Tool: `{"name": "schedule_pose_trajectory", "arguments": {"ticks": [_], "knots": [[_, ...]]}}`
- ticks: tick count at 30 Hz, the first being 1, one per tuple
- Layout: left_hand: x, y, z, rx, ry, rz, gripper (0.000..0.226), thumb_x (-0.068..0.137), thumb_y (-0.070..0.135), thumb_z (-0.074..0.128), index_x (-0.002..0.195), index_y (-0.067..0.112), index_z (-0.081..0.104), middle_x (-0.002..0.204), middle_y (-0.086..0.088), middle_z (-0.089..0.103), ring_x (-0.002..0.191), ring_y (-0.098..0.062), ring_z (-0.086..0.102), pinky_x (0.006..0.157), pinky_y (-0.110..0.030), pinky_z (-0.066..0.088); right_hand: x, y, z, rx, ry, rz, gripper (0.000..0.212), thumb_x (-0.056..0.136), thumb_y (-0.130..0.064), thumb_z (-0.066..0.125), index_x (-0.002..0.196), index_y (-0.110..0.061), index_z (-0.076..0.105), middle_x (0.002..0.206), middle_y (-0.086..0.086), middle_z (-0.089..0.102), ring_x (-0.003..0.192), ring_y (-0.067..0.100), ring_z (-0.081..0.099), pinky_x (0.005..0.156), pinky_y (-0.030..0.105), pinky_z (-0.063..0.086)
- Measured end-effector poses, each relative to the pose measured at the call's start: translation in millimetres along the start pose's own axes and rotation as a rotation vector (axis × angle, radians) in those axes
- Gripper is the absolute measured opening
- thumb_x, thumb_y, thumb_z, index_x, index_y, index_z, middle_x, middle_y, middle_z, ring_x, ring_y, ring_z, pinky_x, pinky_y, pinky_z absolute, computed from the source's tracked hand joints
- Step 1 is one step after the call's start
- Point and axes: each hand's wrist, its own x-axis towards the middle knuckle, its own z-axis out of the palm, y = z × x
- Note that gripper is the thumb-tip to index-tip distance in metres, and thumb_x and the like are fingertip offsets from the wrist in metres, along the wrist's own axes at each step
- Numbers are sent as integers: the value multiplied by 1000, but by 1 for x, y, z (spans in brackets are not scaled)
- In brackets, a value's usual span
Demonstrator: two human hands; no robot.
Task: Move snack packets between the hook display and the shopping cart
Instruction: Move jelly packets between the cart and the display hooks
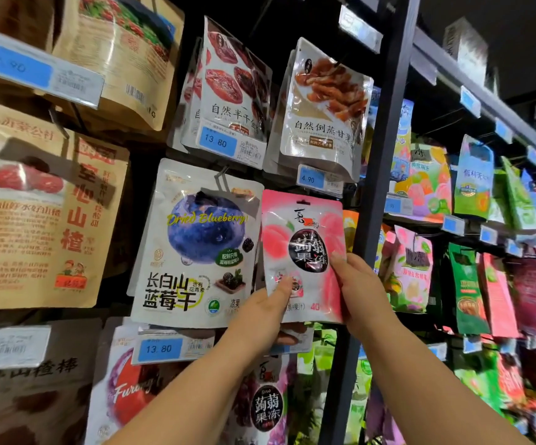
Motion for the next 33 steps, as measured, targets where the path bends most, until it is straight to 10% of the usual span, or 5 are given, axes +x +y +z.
{"name": "schedule_pose_trajectory", "arguments": {"ticks": [4, 11, 18, 33], "knots": [[8, 14, 1, 226, 32, 140, 39, 99, 47, 36, 85, 19, 59, 72, 9, 54, 60, 0, 57, 52, -2, 39, 11, -6, -3, -72, 75, 2, 31, 99, -30, 53, 104, 0, 59, 109, 30, 64, 94, 44, 66, 85, 64, 52], [32, 12, -7, 377, 121, 294, 28, 91, 51, 53, 85, 24, 60, 81, -7, 68, 78, -25, 66, 75, -46, 55, 27, -6, -1, -89, 115, 25, 28, 99, -27, 53, 100, 0, 60, 106, 26, 67, 100, 46, 65, 87, 63, 51], [41, 22, -9, 457, 181, 497, 57, 90, 29, 61, 138, 36, 32, 115, 10, 54, 104, -10, 55, 92, -30, 43, 41, -6, 4, -91, 139, 31, 26, 97, -25, 54, 95, 0, 60, 103, 29, 67, 96, 47, 65, 82, 61, 53], [80, 33, -4, 893, 104, 413, 57, 98, 46, 37, 151, 34, 18, 160, 8, -8, 146, -22, -8, 119, -42, 1, 69, 4, 6, -239, 140, 16, 45, 73, -43, 59, 89, -2, 61, 95, 25, 69, 92, 46, 66, 82, 65, 51]]}}
